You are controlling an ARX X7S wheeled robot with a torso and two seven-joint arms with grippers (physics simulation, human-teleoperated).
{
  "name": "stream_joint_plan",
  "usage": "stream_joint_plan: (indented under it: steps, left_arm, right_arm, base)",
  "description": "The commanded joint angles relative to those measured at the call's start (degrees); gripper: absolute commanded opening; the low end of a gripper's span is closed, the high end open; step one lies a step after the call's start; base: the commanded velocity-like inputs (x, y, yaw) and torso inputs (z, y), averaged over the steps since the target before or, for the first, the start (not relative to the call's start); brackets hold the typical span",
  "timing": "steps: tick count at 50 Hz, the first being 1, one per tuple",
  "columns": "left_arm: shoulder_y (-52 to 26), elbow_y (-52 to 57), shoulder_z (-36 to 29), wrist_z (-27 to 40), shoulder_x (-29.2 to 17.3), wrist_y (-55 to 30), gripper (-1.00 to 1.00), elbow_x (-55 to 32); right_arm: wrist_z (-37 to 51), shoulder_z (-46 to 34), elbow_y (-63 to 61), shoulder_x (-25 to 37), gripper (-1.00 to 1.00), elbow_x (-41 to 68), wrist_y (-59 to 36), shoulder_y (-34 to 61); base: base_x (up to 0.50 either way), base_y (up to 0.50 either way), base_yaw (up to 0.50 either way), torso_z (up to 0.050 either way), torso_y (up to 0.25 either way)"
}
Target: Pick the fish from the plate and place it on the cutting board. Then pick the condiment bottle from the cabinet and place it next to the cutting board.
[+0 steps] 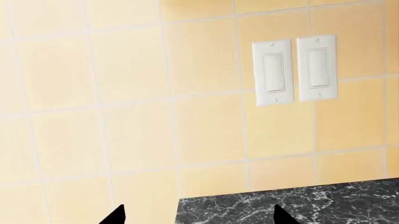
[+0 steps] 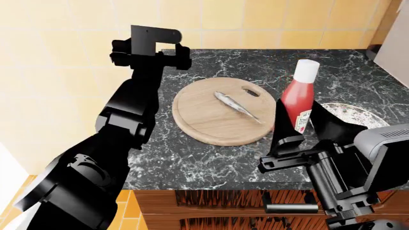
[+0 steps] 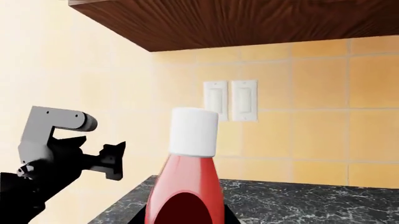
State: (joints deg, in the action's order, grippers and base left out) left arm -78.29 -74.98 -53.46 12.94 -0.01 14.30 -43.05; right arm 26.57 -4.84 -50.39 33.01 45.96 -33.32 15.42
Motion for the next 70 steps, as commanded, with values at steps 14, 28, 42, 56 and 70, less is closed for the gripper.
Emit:
stream_joint_plan:
  steps: [14,28,42,56,70]
  left_arm:
    - [-0.01,0.0,-0.4,0.06,0.0,0.23,1.0,-0.25]
    - [0.03,0.0,-0.45,0.09,0.0,0.27,1.0,-0.16]
    - [-0.01,0.0,-0.39,-0.06,0.0,0.17,1.0,-0.25]
    - [-0.01,0.0,-0.65,-0.02,0.0,0.24,1.0,-0.37]
    - [0.02,0.0,-0.5,0.02,0.0,0.3,1.0,-0.21]
  right_arm:
    - [-6.36,-5.39,6.84,-1.97,-1.0,-23.74,19.73,-9.46]
    - [-9.6,-8.91,17.64,-5.74,-1.0,-26.34,25.75,-6.96]
    - [-11.75,-11.11,22.98,-7.48,-1.0,-23.92,22.95,-2.32]
    - [-12.43,-11.12,26.17,-8.34,-1.0,-23.78,25.53,-3.15]
    - [-13.67,-11.64,31.09,-9.99,-1.0,-24.4,30.82,-5.76]
  base:
    - [0.0,0.0,0.0,0.0,0.0]
    - [0.0,0.0,0.0,0.001,0.0]
    - [0.0,0.0,0.0,0.0,0.001]
    - [0.0,0.0,0.0,0.0,0.0]
    - [0.0,0.0,0.0,0.0,0.0]
